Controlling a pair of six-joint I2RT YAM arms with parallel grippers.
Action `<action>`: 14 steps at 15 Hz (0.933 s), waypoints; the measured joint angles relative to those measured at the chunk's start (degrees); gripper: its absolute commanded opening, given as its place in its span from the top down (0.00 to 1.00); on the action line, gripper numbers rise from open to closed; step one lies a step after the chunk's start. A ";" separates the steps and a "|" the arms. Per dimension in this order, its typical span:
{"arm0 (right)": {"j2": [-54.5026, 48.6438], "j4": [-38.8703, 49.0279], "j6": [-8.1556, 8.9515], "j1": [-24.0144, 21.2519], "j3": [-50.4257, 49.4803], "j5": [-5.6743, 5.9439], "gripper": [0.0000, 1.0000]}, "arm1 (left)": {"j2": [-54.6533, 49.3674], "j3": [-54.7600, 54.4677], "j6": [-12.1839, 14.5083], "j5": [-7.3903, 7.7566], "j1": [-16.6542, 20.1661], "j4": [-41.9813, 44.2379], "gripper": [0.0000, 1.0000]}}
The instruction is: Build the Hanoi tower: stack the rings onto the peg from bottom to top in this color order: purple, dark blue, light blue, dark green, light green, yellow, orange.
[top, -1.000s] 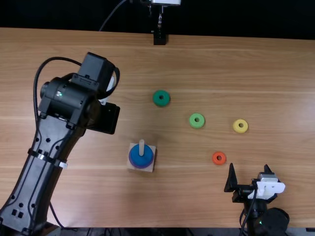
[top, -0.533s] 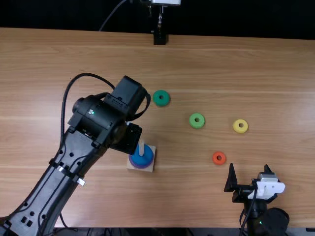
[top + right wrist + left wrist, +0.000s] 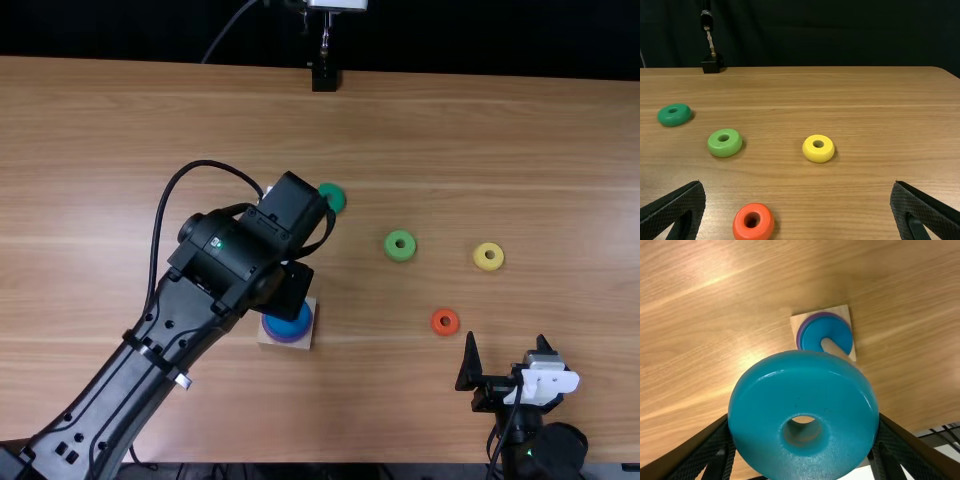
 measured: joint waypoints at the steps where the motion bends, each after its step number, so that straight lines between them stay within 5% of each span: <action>1: 0.00 0.00 0.04 -0.02 0.00 -0.02 0.00 | 0.00 0.00 -0.11 0.07 -0.44 0.68 1.00; 14: 0.00 0.02 0.07 -0.02 0.02 -0.02 0.00 | 3.41 -0.35 -1.11 0.04 -1.90 3.10 1.00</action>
